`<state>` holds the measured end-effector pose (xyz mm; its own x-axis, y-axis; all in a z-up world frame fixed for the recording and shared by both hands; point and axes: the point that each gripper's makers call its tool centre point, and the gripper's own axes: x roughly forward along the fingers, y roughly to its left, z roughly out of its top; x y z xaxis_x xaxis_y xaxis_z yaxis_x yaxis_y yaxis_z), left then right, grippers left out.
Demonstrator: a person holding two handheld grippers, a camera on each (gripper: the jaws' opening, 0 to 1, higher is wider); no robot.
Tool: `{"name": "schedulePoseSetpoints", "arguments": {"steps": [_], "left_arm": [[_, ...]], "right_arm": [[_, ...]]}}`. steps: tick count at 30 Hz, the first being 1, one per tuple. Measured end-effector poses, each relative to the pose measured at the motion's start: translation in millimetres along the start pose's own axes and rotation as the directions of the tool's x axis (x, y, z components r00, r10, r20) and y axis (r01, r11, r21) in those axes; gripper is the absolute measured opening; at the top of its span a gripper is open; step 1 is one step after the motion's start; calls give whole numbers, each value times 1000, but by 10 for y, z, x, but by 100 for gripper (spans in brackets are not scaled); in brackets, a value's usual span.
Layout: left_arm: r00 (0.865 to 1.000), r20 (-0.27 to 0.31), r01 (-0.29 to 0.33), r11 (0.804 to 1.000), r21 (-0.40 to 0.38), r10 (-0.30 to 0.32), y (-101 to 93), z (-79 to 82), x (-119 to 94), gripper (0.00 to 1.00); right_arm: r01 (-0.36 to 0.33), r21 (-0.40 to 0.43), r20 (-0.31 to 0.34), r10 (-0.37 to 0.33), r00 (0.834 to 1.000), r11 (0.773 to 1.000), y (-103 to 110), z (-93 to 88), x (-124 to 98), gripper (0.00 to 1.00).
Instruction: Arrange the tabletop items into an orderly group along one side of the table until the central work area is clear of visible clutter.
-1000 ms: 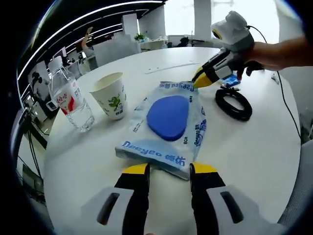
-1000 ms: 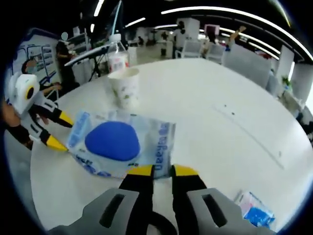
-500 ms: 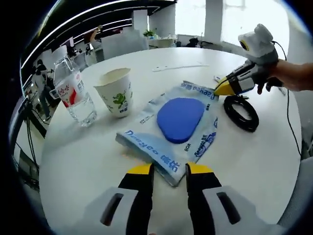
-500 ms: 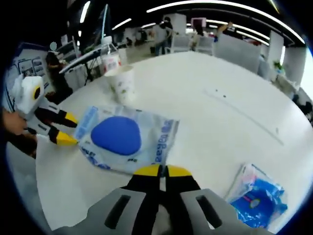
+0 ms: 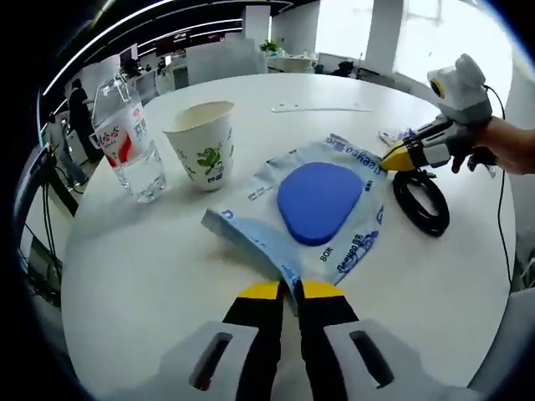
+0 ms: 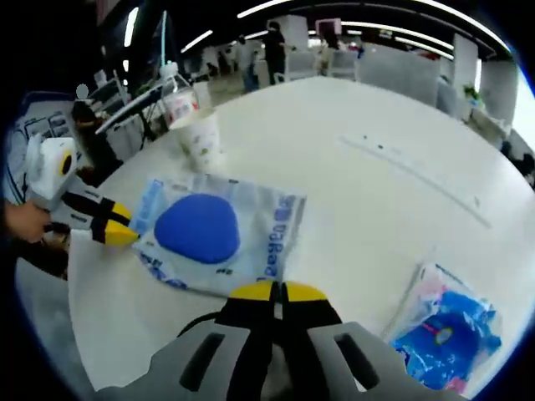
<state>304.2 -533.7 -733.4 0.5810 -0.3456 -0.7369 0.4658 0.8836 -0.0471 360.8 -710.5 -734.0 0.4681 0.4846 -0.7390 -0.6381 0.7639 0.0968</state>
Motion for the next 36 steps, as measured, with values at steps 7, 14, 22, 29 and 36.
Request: {"name": "schedulePoseSetpoints", "arguments": {"steps": [7,14,22,29,36], "left_arm": [[1000,20,-7,1000,-1,7,10,139,-21,0],[999,45,13,1000,11,-13,-56,287,-34,0],[997,66,40,997,61,-44,-111,515,33,0],[995,76,60,993,99,-68,-167,695,119,0],[994,76,65,991,121,-75,-194,793,227,0]], "right_arm": [[1,-21,24,-1,1000,1000,-13,86,-110,0],[32,-9,50,-31,998,999,-98,117,-260,0],[84,6,87,-84,993,996,-212,168,-472,0],[116,39,106,-119,987,993,-309,133,-599,0],[128,78,115,-136,984,989,-394,83,-625,0]]}}
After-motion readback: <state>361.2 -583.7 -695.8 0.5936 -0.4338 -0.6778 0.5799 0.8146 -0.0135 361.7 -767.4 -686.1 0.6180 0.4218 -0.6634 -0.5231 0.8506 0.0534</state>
